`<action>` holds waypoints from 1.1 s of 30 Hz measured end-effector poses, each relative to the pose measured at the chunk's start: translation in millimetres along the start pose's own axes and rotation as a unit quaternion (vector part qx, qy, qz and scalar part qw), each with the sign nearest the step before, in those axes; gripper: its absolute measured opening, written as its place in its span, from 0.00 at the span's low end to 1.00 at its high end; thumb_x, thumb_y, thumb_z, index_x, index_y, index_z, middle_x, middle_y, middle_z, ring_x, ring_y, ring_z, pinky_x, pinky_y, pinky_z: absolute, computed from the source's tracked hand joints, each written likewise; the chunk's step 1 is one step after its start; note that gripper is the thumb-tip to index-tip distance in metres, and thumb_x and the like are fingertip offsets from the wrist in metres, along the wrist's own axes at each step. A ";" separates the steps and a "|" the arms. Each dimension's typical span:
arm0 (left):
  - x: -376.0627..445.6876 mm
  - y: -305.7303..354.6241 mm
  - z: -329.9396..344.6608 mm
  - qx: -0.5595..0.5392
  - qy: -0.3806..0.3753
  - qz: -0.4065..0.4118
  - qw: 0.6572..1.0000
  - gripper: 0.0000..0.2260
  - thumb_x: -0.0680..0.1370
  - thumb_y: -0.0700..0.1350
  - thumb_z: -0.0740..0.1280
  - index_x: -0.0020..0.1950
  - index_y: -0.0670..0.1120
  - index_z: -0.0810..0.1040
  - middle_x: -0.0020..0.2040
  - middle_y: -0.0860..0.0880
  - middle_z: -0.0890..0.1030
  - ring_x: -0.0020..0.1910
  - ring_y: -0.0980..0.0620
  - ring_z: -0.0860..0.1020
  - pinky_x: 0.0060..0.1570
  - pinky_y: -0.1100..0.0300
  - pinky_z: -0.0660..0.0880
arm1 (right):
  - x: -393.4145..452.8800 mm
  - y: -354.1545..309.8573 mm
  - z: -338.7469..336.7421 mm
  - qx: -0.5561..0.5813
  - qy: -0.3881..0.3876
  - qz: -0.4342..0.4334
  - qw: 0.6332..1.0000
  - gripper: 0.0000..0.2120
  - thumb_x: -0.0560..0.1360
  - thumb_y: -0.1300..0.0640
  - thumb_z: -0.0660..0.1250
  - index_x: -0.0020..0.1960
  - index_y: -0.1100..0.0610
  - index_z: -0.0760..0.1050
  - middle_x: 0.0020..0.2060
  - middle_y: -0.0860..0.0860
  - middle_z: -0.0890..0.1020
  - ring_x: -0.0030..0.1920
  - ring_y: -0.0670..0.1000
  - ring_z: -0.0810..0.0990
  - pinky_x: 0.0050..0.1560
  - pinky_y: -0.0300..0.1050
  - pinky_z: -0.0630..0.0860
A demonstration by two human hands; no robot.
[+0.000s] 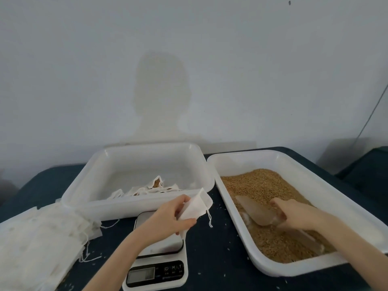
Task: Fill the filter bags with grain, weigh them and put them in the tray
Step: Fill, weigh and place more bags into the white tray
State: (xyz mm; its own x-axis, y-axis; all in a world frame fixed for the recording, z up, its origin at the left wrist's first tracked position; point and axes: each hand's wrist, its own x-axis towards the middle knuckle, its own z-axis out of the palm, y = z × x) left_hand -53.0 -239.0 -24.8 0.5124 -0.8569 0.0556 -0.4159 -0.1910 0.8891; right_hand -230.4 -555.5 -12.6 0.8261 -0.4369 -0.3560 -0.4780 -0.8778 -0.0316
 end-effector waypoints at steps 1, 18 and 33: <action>0.1 -1.1 0.0 0.000 -0.001 -0.001 1.000 0.12 0.70 0.52 0.70 0.52 0.56 0.74 0.45 0.53 0.81 0.40 0.56 0.79 0.37 0.57 0.78 | 1.3 2.9 0.3 0.001 -0.002 -0.002 1.000 0.35 0.70 0.45 0.72 0.73 0.44 0.59 0.54 0.42 0.75 0.50 0.42 0.76 0.52 0.41 0.77; 0.7 -5.3 6.0 -0.002 -0.005 0.000 1.000 0.11 0.69 0.52 0.70 0.49 0.54 0.75 0.43 0.52 0.80 0.39 0.56 0.79 0.37 0.56 0.78 | 3.7 52.0 -13.8 -0.027 0.033 -0.061 0.997 0.09 0.75 0.57 0.69 0.40 0.46 0.82 0.43 0.45 0.75 0.45 0.43 0.75 0.46 0.35 0.75; -5.9 -7.0 0.0 0.009 0.001 -0.016 1.000 0.12 0.71 0.50 0.71 0.52 0.54 0.74 0.45 0.55 0.81 0.43 0.55 0.80 0.38 0.59 0.78 | -8.7 54.6 -13.9 0.226 -0.074 -0.118 0.964 0.20 0.69 0.63 0.70 0.51 0.39 0.82 0.54 0.46 0.82 0.54 0.53 0.80 0.55 0.51 0.78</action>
State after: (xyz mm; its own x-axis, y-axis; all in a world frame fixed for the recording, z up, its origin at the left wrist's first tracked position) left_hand -53.2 -232.6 -31.4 0.5273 -0.8492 0.0282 -0.4128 -0.2270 0.8821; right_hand -259.5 -602.3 1.8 0.8921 -0.1724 -0.4176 -0.3904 -0.7593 -0.5206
